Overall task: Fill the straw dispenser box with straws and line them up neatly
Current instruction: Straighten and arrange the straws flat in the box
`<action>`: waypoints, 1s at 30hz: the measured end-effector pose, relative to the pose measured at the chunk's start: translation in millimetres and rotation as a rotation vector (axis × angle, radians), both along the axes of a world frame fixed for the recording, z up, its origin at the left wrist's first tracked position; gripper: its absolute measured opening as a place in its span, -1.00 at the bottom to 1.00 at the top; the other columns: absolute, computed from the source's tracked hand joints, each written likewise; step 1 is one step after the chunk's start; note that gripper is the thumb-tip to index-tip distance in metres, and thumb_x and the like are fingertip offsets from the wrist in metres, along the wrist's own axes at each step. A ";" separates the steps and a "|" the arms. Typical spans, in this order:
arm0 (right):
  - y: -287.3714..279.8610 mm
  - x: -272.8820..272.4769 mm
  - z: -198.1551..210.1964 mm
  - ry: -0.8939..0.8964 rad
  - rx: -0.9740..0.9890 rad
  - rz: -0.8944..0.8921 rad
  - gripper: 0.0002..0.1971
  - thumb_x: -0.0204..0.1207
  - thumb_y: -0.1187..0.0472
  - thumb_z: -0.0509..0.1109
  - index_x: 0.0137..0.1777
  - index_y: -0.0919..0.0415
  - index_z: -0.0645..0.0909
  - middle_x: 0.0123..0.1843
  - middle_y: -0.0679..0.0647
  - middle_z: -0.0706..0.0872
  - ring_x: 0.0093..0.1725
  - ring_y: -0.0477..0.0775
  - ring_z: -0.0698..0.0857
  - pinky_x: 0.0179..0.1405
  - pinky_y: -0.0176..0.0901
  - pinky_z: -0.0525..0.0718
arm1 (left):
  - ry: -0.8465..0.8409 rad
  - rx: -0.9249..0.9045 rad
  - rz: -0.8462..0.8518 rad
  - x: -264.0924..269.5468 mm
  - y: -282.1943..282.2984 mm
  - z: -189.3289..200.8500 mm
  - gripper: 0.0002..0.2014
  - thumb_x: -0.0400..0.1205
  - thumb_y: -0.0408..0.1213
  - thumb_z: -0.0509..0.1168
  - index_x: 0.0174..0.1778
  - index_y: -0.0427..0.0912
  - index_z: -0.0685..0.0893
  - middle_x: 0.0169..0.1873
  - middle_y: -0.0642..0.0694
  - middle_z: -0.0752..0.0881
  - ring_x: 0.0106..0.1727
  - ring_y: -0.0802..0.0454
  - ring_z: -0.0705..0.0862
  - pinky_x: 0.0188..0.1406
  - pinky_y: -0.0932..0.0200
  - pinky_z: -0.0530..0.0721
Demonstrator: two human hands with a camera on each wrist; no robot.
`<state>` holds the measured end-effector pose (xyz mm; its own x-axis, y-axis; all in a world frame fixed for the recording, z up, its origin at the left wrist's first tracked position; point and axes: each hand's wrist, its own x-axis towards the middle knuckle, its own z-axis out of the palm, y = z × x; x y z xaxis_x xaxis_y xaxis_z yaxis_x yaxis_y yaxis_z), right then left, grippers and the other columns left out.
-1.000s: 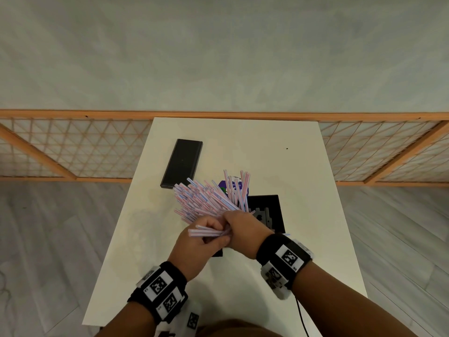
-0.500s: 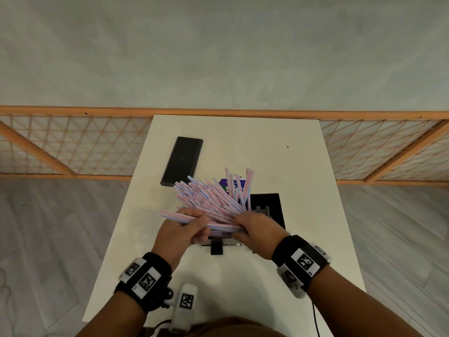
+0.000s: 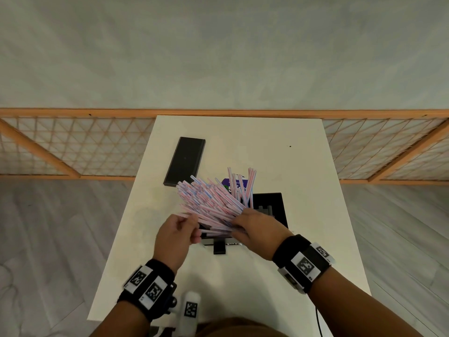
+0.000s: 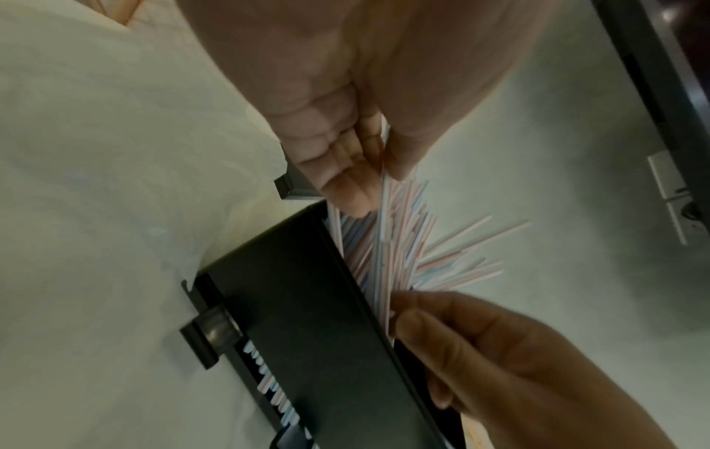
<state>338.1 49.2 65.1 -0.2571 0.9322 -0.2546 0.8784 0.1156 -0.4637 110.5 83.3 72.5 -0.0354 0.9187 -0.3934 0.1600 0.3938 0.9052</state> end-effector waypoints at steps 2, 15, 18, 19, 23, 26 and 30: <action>0.9 -6.0 -2.3 0.022 0.023 0.002 -0.67 0.75 -0.12 0.17 0.22 0.04 0.65 0.11 0.02 0.64 0.11 0.08 0.66 0.10 0.06 0.71 | 0.056 -0.025 -0.088 7.0 -2.1 -3.2 -0.75 0.71 -0.19 0.44 -0.03 -0.36 0.71 -0.25 -0.26 0.82 -0.29 -0.07 0.74 -0.29 0.01 0.74; -1.7 -3.5 -16.6 -0.091 0.029 -0.169 -0.70 0.72 -0.07 0.19 0.06 0.10 0.64 0.08 0.08 0.66 0.02 0.15 0.71 -0.06 -0.01 0.69 | 0.405 0.202 -0.228 -8.1 5.5 -9.6 -0.95 0.65 -0.14 0.48 -0.07 0.14 0.77 -0.16 0.17 0.83 -0.17 0.21 0.77 -0.08 0.16 0.73; 8.3 -5.5 -13.1 -0.077 -0.056 -0.167 -0.71 0.67 -0.12 0.26 -0.05 0.08 0.62 -0.02 0.09 0.72 -0.01 0.16 0.71 -0.14 -0.06 0.63 | 0.491 0.238 -0.285 3.1 4.0 -7.0 -0.95 0.64 -0.09 0.48 -0.13 0.14 0.78 -0.21 0.25 0.82 -0.17 0.31 0.75 -0.14 0.34 0.60; 12.4 -5.0 -11.4 -0.065 -0.079 -0.159 -0.72 0.65 -0.12 0.30 -0.04 0.08 0.62 -0.03 0.10 0.74 -0.02 0.17 0.71 -0.13 -0.06 0.64 | 0.489 0.234 -0.297 6.7 3.8 -5.4 -0.95 0.63 -0.08 0.49 -0.14 0.13 0.77 -0.23 0.25 0.82 -0.18 0.32 0.75 -0.16 0.36 0.59; 23.4 -2.6 -3.1 -0.042 -0.092 -0.089 -0.82 0.63 -0.03 0.37 0.03 0.06 0.62 0.04 0.08 0.75 0.07 0.20 0.72 -0.07 -0.05 0.61 | 0.442 0.195 -0.358 12.0 5.0 -2.4 -0.85 0.58 -0.01 0.53 -0.05 0.11 0.71 -0.20 0.19 0.83 -0.15 0.32 0.75 -0.19 0.42 0.59; 22.9 -1.0 3.2 -0.038 -0.039 -0.026 -0.87 0.68 0.00 0.34 0.02 0.03 0.59 0.09 0.09 0.74 0.11 0.17 0.69 -0.11 -0.09 0.48 | 0.454 0.194 -0.353 13.7 6.8 2.6 -0.75 0.56 0.04 0.55 0.04 0.16 0.64 -0.15 0.16 0.79 -0.12 0.25 0.75 -0.18 0.38 0.59; 20.3 -4.2 11.8 -0.009 0.037 0.027 -0.76 0.75 -0.03 0.26 0.07 0.11 0.63 0.07 0.11 0.70 0.08 0.16 0.66 -0.08 -0.01 0.56 | 0.445 0.233 -0.325 16.0 10.8 1.7 -0.79 0.57 -0.05 0.57 -0.08 0.24 0.63 -0.15 0.18 0.76 -0.13 0.15 0.74 -0.12 0.19 0.67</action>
<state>333.9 69.5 76.8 -0.2804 0.9336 -0.2229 0.8788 0.1563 -0.4508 126.5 94.1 74.2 0.1469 0.9703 -0.1923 0.6226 0.0604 0.7802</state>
